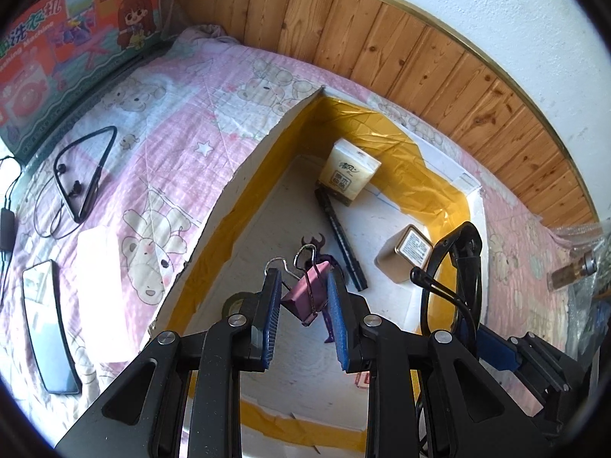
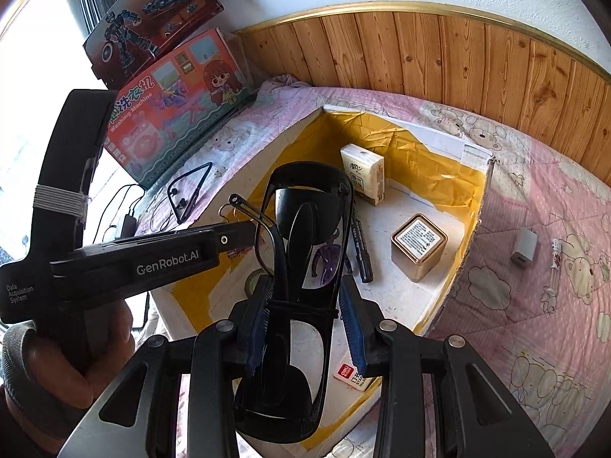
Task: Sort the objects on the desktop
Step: 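Carry the glasses and binder clip together over the cardboard box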
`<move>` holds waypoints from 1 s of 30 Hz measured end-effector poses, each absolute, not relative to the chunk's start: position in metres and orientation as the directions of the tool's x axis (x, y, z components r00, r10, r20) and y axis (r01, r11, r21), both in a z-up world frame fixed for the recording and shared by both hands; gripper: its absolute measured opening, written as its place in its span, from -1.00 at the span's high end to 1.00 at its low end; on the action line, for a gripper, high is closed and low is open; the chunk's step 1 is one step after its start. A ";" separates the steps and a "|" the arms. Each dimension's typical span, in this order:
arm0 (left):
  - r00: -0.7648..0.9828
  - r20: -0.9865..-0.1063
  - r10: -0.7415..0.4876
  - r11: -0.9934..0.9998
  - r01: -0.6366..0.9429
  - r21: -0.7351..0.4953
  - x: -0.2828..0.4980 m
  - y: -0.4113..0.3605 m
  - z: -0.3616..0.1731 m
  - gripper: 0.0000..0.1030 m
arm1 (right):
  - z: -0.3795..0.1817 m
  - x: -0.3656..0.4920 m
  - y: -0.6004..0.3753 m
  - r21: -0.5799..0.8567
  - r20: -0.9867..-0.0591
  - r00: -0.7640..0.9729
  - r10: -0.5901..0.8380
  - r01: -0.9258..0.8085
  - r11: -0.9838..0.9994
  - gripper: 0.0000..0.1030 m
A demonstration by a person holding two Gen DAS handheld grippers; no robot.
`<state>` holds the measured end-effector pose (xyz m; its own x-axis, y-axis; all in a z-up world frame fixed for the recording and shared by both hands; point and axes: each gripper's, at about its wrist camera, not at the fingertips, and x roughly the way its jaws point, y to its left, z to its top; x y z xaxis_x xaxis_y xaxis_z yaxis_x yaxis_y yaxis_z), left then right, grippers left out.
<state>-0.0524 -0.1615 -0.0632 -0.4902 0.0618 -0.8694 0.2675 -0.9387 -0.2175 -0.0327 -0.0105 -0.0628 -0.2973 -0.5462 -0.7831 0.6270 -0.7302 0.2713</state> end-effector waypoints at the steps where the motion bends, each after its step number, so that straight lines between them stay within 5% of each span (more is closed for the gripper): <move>1: -0.488 -0.871 0.053 -0.940 0.270 -0.208 -0.055 -0.162 -0.064 0.51 | -0.065 -0.034 -0.013 0.267 -0.787 -0.295 -0.542 0.629 -0.730 0.29; 13: -0.471 -0.882 -0.033 -0.954 0.276 -0.112 -0.080 -0.157 -0.071 0.51 | -0.086 -0.045 -0.035 0.232 -0.826 -0.278 -0.491 0.626 -0.744 0.29; 21: -0.452 -0.891 -0.041 -0.952 0.287 -0.102 -0.091 -0.163 -0.078 0.51 | -0.098 -0.050 -0.048 0.223 -0.846 -0.253 -0.469 0.632 -0.742 0.76; 30: -0.423 -0.906 -0.015 -0.957 0.267 -0.109 -0.094 -0.163 -0.086 0.51 | -0.100 -0.057 -0.047 0.226 -0.853 -0.242 -0.462 0.627 -0.745 0.76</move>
<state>-0.0940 -0.1633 -0.0865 -0.4231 -0.0148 -0.9060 0.2671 -0.9575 -0.1091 -0.0573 -0.0472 -0.1003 -0.2420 -0.4621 -0.8531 0.6272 -0.7454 0.2258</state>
